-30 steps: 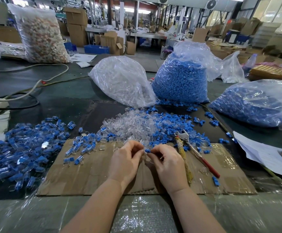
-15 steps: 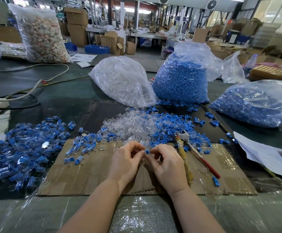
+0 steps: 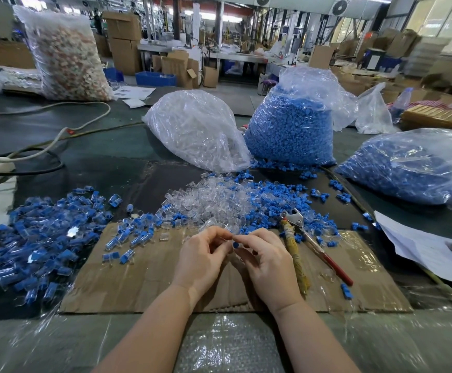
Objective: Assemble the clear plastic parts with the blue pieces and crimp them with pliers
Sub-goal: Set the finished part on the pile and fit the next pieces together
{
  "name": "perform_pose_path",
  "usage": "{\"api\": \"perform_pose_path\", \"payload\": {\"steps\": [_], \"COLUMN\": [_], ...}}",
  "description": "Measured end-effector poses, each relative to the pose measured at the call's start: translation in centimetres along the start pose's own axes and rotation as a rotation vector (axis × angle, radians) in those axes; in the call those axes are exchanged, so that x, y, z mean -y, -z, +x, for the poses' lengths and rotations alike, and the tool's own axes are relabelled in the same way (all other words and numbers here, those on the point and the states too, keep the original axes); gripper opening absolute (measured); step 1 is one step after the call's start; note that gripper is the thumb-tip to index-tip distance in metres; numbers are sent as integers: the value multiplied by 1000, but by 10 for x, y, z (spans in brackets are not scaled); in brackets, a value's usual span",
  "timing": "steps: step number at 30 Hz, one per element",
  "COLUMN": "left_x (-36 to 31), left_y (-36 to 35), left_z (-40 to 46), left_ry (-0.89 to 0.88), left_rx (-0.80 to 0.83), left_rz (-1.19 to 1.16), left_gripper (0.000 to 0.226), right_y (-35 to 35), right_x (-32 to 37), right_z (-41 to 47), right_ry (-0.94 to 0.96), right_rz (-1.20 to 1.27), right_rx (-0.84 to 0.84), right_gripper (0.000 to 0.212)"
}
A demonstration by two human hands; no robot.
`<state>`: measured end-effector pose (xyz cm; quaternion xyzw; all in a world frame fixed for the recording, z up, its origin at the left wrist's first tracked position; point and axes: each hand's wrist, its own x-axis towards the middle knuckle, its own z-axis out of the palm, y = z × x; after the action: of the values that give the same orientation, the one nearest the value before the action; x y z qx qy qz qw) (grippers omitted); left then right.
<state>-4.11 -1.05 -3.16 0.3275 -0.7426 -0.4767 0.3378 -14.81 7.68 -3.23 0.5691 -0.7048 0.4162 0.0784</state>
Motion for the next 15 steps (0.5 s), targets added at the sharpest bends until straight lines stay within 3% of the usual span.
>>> {"api": "perform_pose_path", "payload": {"steps": [10, 15], "left_x": [0, 0], "left_y": [-2, -2], "left_z": [4, 8], "left_ry": [28, 63], "left_rx": [-5, -13], "left_rz": [5, -37], "left_gripper": [20, 19], "right_y": [-2, 2], "right_x": [-3, -1], "right_z": [1, 2], "right_ry": [25, -42], "right_rz": [-17, -111], "right_rx": [-2, -108], "right_gripper": [20, 27]}}
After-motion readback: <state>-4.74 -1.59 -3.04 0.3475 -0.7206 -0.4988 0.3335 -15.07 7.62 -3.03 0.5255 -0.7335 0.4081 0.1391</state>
